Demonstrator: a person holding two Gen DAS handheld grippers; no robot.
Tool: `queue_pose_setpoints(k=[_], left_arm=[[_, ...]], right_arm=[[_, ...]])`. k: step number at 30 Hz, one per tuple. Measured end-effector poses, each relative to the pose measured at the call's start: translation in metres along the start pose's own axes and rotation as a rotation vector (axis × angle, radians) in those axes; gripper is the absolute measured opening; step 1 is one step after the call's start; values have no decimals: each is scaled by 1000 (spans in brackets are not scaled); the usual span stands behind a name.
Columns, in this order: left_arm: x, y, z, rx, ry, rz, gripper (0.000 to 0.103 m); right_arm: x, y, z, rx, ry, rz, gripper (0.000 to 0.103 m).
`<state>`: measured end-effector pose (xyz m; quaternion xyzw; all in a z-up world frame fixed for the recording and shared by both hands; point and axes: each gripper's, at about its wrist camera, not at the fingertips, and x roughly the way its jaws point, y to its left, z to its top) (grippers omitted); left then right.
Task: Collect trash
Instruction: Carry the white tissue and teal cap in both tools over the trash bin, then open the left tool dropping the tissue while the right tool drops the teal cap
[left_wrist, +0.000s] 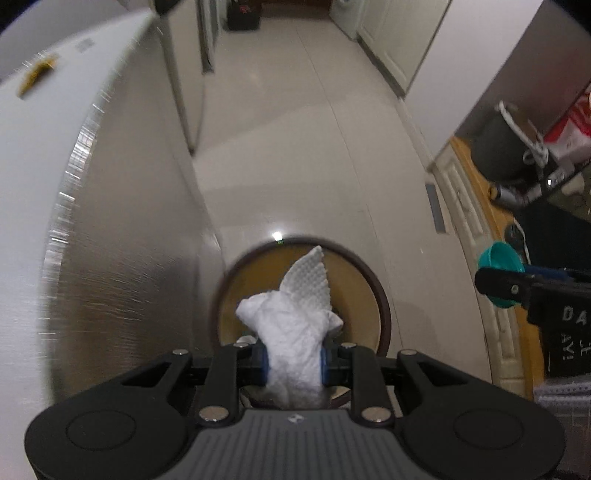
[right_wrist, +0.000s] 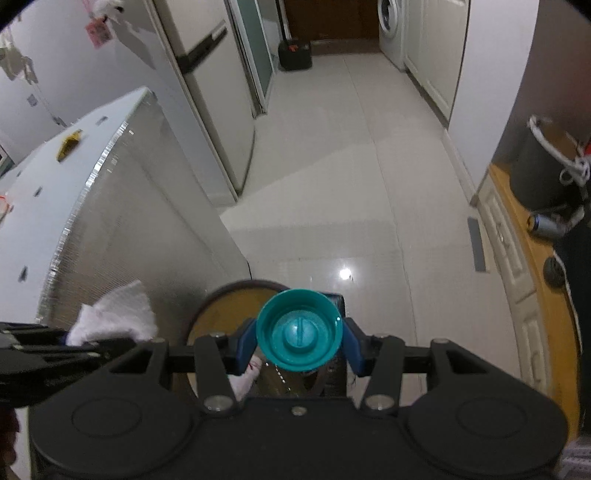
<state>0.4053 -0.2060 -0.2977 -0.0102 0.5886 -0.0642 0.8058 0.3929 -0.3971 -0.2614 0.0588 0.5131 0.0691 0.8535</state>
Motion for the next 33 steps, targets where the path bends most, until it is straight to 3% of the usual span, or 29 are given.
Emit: queue_pose_setpoints(k=[7, 11, 15, 22, 31, 33], left_arm=[[87, -1, 0, 25, 111, 0, 25], [114, 13, 2, 14, 102, 30, 25], [132, 30, 18, -18, 58, 5, 25], [151, 33, 32, 13, 4, -38, 25], [166, 34, 21, -2, 19, -74, 25], [172, 36, 20, -9, 27, -86, 25]], right_arm=[[60, -20, -5, 41, 78, 21, 50], [99, -22, -11, 46, 140, 63, 50], [139, -14, -26, 31, 203, 121, 50], [196, 14, -62, 38, 296, 218, 50], [243, 45, -90, 23, 380, 270, 51], [247, 45, -93, 24, 381, 264, 64]])
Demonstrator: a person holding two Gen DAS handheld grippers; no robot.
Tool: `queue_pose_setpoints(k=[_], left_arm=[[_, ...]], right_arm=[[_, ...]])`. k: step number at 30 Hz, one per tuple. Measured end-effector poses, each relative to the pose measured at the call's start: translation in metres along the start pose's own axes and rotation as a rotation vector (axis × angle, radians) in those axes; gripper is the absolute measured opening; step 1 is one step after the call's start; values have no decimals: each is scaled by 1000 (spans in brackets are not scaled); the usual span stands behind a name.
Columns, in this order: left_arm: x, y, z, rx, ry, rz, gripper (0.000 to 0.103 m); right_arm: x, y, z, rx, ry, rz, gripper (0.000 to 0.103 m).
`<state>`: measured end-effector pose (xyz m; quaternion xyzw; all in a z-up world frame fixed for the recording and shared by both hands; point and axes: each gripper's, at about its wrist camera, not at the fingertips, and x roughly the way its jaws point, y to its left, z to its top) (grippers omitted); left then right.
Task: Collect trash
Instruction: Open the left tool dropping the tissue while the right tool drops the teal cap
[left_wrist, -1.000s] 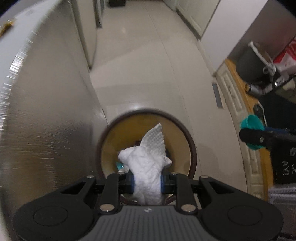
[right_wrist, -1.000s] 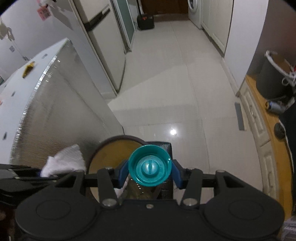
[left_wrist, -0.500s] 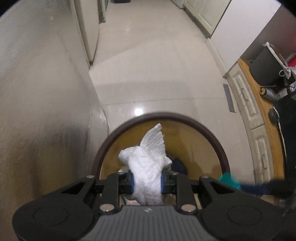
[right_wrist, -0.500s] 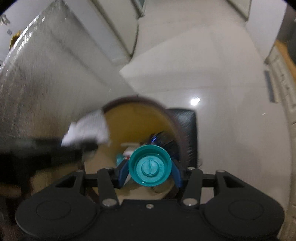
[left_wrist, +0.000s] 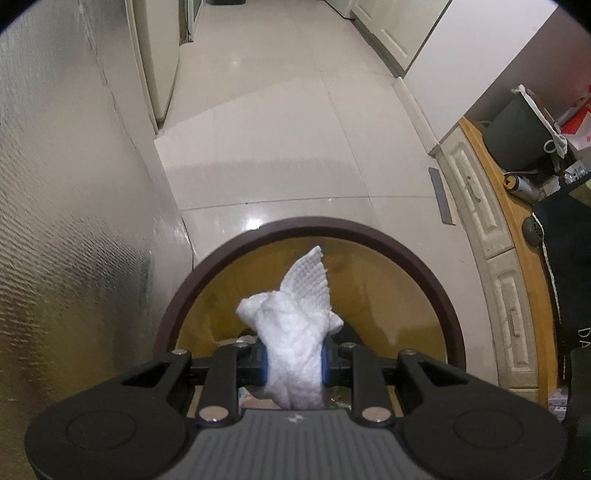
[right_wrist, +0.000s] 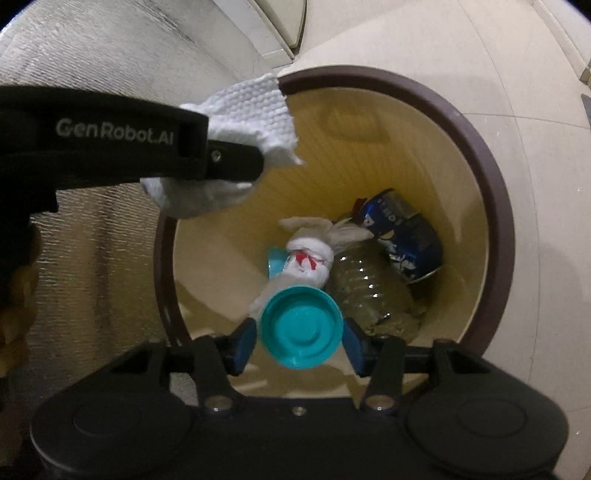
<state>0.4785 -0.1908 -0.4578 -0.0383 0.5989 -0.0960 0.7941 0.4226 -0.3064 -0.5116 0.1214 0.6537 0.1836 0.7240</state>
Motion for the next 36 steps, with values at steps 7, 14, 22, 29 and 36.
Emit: queue_pose_setpoints(k=[7, 14, 22, 29, 36], left_arm=[[16, 2, -5, -15, 47, -37, 25], [38, -8, -29, -19, 180, -76, 26], [38, -6, -36, -60, 192, -88, 74], [22, -7, -38, -62, 175, -70, 75], [0, -4, -47, -94, 170, -45, 81]], right_arm=[[-13, -12, -11, 3, -11, -3, 65], [-33, -26, -20, 55, -55, -40, 61], [-62, -34, -21, 83, -120, -50, 62], [-73, -35, -25, 86, -134, -62, 62], [-77, -33, -31, 77, -125, -89, 62]])
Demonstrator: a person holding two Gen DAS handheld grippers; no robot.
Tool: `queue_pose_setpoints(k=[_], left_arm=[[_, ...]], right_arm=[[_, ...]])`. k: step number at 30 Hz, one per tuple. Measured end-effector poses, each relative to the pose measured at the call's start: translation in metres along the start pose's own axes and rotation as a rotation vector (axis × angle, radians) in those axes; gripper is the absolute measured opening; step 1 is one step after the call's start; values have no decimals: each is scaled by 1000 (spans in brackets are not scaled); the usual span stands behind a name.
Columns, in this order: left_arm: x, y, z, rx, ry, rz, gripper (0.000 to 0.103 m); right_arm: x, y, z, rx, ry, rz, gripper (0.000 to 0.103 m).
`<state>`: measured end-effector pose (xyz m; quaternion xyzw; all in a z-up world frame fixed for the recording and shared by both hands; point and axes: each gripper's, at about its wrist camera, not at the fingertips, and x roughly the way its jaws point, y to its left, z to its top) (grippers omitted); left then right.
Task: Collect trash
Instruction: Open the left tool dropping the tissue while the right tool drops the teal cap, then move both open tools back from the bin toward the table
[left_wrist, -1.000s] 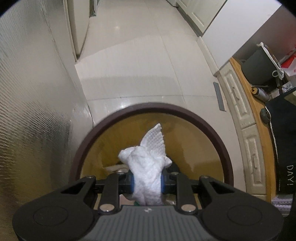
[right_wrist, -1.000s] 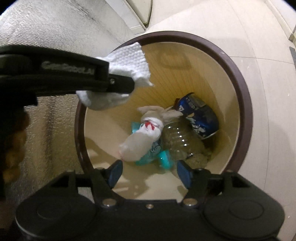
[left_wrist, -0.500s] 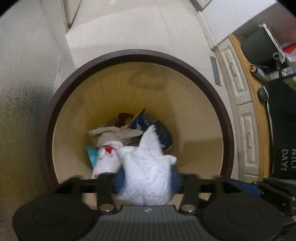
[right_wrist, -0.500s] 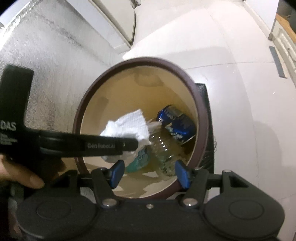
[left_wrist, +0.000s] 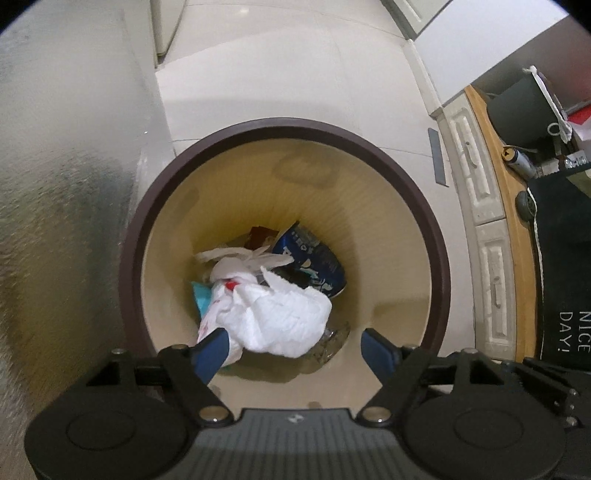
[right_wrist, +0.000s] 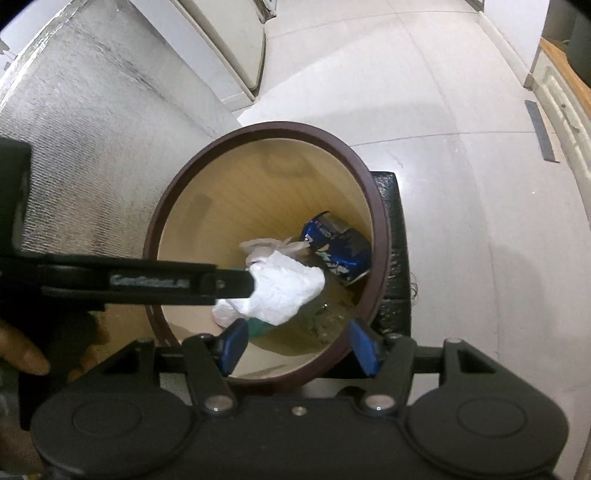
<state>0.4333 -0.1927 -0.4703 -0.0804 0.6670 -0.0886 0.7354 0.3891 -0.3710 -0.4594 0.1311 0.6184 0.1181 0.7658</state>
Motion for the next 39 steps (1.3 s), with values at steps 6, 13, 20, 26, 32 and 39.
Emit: queue_pose_setpoints(k=[6, 13, 20, 26, 32, 39], left_arm=[[-24, -1, -5, -15, -5, 16, 85], [-69, -6, -1, -7, -50, 29, 89], [-119, -16, 4, 18, -106, 48, 90], [-158, -23, -5, 41, -136, 73, 92], [-191, -23, -20, 48, -159, 111, 98], [-227, -18, -32, 38, -205, 145, 103]], right_arm=[[-19, 3, 3, 6, -15, -22, 62], [-58, 10, 12, 4, -59, -41, 65], [-104, 22, 22, -10, -103, -55, 68], [-135, 32, 25, -30, -130, -65, 72], [-160, 40, 24, -47, -147, -84, 75], [-183, 45, 18, -58, -167, -115, 83]])
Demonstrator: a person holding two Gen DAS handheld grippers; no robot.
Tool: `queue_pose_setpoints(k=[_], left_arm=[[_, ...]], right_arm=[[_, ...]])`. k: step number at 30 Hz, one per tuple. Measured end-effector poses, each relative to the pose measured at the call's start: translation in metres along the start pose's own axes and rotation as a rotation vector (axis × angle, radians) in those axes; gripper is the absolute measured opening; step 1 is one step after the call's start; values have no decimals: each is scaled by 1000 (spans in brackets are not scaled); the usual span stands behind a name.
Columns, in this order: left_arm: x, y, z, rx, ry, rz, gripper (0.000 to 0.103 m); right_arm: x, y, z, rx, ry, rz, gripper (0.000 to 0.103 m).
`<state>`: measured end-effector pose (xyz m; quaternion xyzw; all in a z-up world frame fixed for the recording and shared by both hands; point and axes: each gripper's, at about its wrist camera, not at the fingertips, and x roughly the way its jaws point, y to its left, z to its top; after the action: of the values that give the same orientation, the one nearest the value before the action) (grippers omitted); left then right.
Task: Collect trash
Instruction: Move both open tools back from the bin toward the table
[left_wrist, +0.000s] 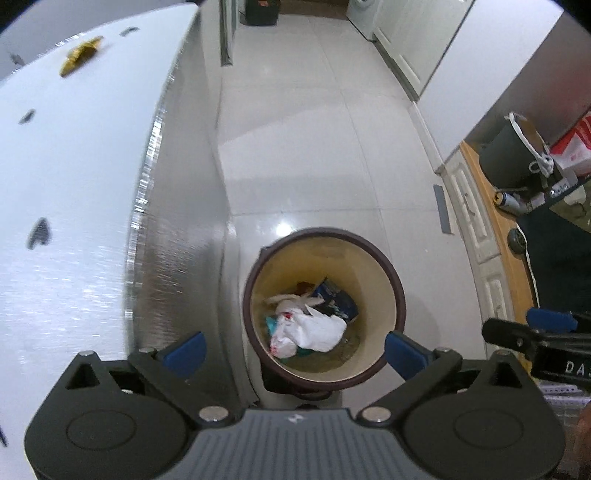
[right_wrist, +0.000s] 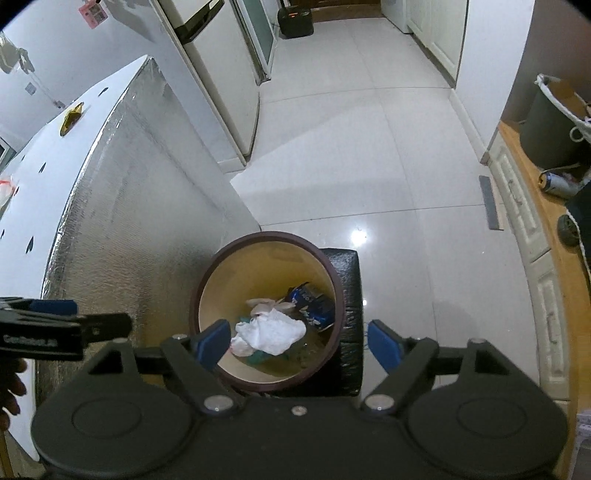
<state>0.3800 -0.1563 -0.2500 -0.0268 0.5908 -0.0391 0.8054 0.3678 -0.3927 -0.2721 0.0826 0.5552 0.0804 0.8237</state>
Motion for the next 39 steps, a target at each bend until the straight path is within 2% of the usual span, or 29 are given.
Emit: queue_pose_setpoints(k=[6, 9, 17, 25, 33, 39], left_arm=[[-29, 3, 0, 9, -35, 2, 103], [-42, 3, -4, 17, -48, -3, 103], [-67, 15, -14, 1, -95, -9, 103], [-82, 38, -23, -9, -122, -21, 103], [-98, 80, -26, -1, -151, -38, 103], [-110, 125, -22, 8, -169, -49, 103]], right_arm=[[-21, 6, -3, -7, -21, -7, 100], [-34, 12, -4, -11, -41, -18, 103], [-68, 27, -4, -34, -88, -41, 103], [-86, 44, -10, -48, -113, -69, 103], [-94, 80, -17, -47, -128, -82, 103], [-92, 122, -15, -43, -140, -88, 103]])
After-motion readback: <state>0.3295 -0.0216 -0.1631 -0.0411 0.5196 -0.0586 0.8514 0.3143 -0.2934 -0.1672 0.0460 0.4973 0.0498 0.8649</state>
